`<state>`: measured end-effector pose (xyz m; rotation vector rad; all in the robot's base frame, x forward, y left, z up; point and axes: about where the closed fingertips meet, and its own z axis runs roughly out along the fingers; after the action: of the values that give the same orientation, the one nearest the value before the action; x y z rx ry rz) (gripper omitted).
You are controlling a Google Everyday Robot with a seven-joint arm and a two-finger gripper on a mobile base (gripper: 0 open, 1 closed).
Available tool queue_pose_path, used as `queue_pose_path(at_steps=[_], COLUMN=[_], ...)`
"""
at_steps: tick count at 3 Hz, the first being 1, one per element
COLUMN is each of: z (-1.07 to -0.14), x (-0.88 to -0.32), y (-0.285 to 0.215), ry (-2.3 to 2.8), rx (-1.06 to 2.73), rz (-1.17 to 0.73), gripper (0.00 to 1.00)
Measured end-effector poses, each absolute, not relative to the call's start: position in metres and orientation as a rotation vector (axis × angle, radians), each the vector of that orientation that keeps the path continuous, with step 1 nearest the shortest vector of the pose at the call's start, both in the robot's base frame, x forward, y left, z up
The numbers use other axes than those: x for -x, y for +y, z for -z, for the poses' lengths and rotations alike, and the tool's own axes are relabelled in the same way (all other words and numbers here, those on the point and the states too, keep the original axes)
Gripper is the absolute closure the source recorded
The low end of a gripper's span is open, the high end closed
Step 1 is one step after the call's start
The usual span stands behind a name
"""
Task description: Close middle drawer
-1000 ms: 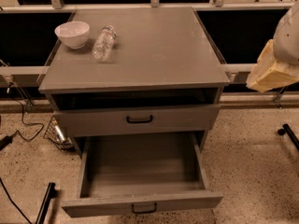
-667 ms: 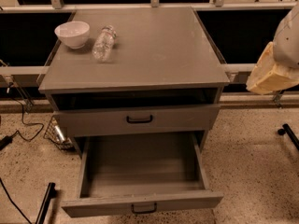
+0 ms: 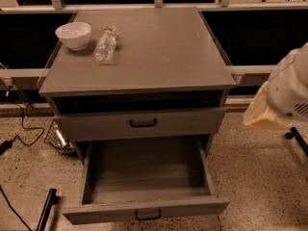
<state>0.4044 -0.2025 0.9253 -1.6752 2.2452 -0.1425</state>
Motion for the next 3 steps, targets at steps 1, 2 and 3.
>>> queue_pose_path(at_steps=[1, 2, 3], z=[-0.874, -0.815, -0.814], x=[-0.388, -0.367, -0.366], y=[-0.215, -0.24, -0.228], ry=[2.27, 2.299, 2.232], rx=[1.603, 1.511, 1.545], rz=[0.09, -0.081, -0.144], gripper=[1.0, 1.0, 1.0])
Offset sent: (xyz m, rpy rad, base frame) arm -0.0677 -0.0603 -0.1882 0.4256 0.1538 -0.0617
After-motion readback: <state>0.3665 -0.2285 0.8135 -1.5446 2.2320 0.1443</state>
